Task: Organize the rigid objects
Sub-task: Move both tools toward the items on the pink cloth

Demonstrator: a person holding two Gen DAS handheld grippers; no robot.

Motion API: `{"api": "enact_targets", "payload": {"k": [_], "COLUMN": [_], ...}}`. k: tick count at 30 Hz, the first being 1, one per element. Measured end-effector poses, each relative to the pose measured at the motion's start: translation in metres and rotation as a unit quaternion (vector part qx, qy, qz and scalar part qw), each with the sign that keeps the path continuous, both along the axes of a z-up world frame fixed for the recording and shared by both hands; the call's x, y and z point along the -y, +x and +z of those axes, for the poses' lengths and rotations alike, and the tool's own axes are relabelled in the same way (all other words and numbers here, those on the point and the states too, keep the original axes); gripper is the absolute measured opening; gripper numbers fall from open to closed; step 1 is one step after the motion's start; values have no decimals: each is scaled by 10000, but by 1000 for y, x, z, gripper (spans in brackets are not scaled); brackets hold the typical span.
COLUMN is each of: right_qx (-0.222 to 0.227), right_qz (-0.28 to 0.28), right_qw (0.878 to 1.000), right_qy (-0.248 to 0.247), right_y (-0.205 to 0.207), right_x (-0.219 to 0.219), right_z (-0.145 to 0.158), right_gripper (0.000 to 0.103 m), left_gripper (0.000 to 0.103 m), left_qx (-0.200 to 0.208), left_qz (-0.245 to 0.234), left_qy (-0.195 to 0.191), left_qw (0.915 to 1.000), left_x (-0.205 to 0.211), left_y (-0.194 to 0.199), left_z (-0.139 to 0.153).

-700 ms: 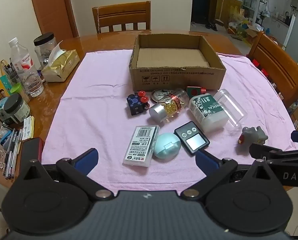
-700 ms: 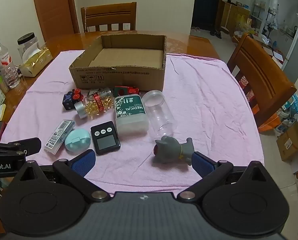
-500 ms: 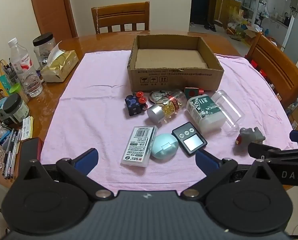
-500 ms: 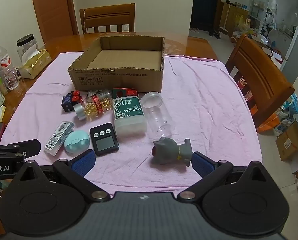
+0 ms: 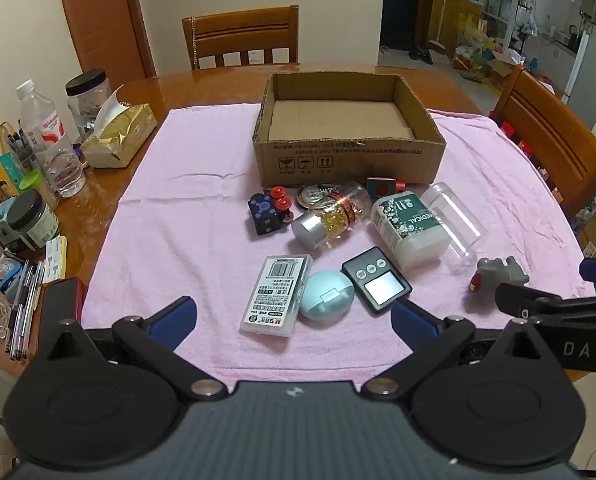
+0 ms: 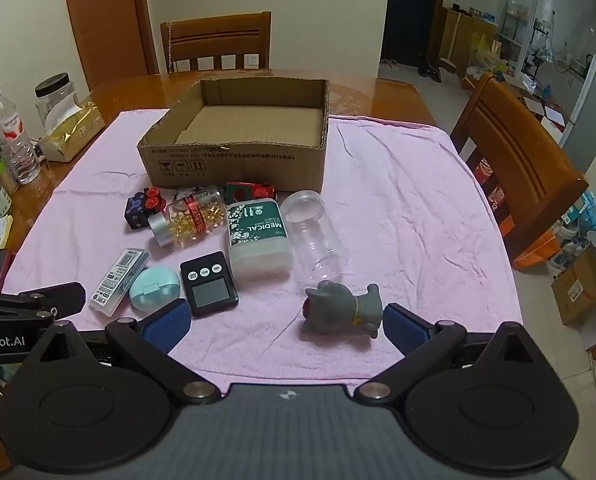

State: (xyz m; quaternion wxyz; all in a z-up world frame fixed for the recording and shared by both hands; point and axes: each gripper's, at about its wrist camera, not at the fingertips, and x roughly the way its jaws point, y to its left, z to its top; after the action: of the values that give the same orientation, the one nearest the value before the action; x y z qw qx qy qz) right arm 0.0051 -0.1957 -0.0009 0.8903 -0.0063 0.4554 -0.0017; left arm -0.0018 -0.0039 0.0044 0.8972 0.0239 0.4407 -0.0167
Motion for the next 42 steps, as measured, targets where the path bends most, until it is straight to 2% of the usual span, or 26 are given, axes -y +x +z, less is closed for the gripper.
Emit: {"api": "enact_targets", "payload": {"k": [42], "right_qx": [66], "right_qz": [37], "right_qw": [10000], "right_qy": [-47], "right_y": [5], "right_x": [0], "right_z": [3], "right_gripper": [103], "left_gripper": [102], "left_qx": [60], "left_qz": [4], "left_qy": [-20], "left_qw": [10000], "left_x": [3], "left_y": [4], "left_z": [7]}}
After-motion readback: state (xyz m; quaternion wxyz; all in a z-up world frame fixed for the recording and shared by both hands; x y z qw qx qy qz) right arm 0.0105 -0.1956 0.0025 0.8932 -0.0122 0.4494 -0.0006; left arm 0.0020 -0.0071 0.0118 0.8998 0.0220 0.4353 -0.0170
